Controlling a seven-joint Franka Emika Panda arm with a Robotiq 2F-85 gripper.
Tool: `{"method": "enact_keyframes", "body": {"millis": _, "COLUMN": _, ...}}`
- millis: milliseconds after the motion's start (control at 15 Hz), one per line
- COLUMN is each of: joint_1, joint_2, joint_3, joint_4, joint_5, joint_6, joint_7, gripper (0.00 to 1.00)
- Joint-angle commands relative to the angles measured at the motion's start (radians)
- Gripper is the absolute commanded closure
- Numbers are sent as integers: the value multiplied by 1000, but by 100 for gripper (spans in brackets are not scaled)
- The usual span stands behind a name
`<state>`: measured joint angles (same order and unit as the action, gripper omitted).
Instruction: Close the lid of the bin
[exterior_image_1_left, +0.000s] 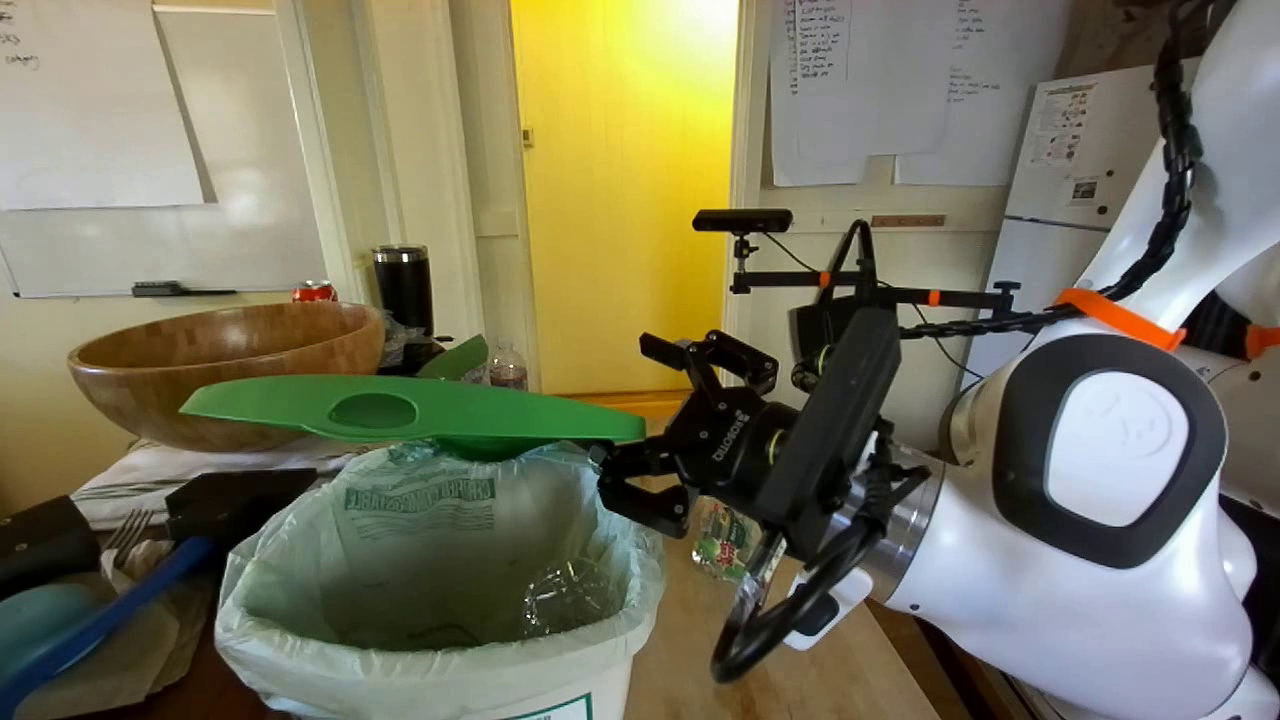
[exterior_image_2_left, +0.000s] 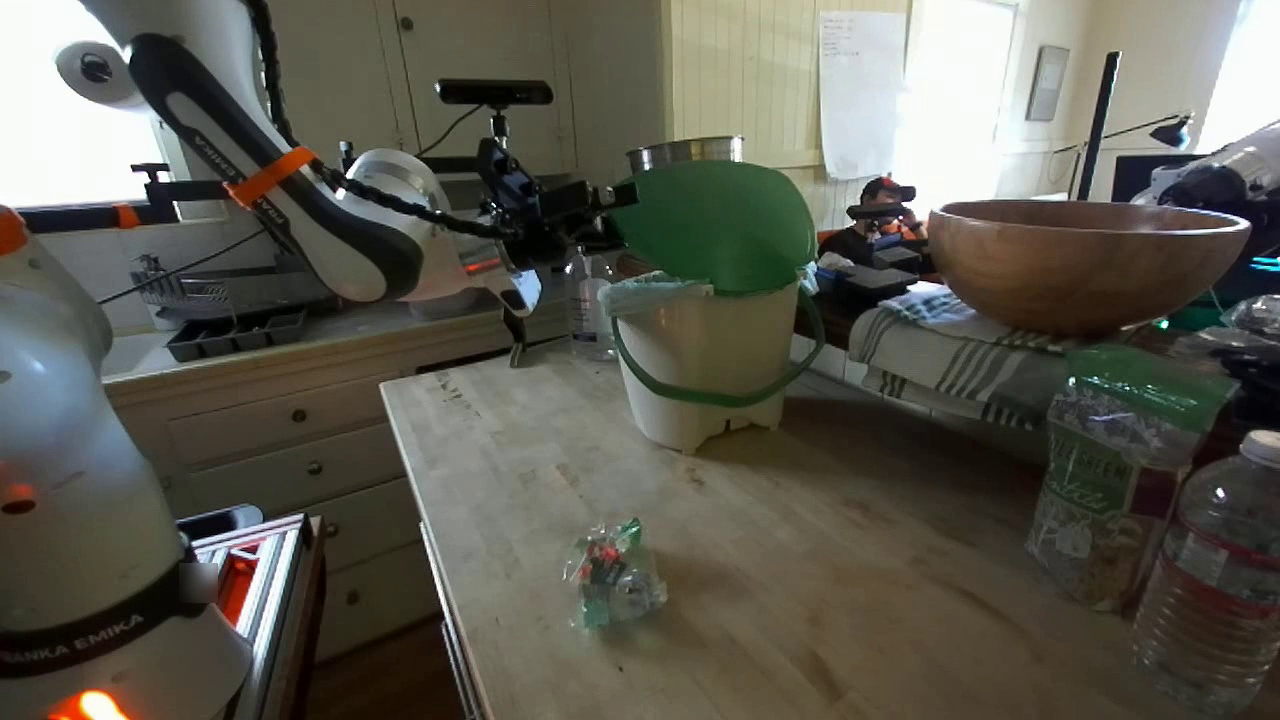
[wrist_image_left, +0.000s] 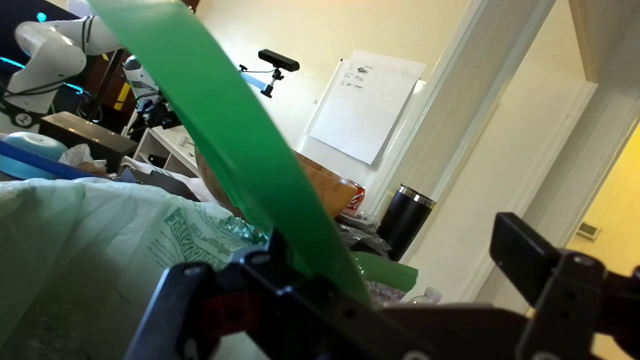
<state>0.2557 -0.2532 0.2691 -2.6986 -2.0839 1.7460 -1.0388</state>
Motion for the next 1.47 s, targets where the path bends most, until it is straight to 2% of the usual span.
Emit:
{"method": "enact_keyframes", "body": {"millis": 0, "joint_1": 3, "joint_2": 2, "joint_3": -2, "joint_4": 1, "joint_5": 1, "joint_6": -3, "joint_7": 1, "gripper": 0}}
{"method": "enact_keyframes", "body": {"millis": 533, "joint_1": 3, "joint_2": 2, "joint_3": -2, "joint_4": 1, "joint_5": 1, "joint_6": -3, "joint_7": 1, "gripper": 0}}
{"method": "enact_keyframes", "body": {"millis": 733, "joint_1": 36, "joint_2": -13, "joint_3": 9, "joint_4": -1, "joint_5": -62, "joint_6": 105, "joint_7": 77, "gripper": 0}}
{"method": "enact_keyframes", "body": {"millis": 867, "joint_1": 52, "joint_2": -24, "joint_3": 38, "joint_4": -9, "joint_5": -119, "joint_6": 72, "joint_7": 107, "gripper": 0}}
{"method": "enact_keyframes", "body": {"millis": 933, "joint_1": 38, "joint_2": -1, "joint_3": 27, "joint_4": 4, "joint_5": -63, "joint_6": 68, "joint_7": 69, "gripper": 0}}
{"method": "enact_keyframes", "body": {"millis": 1267, "joint_1": 50, "joint_2": -8, "joint_3": 42, "joint_4": 4, "joint_5": -85, "joint_6": 68, "joint_7": 86, "gripper": 0}}
{"method": "enact_keyframes", "body": {"millis": 1400, "joint_1": 52, "joint_2": -15, "joint_3": 31, "joint_4": 10, "joint_5": -78, "joint_6": 133, "joint_7": 74, "gripper": 0}}
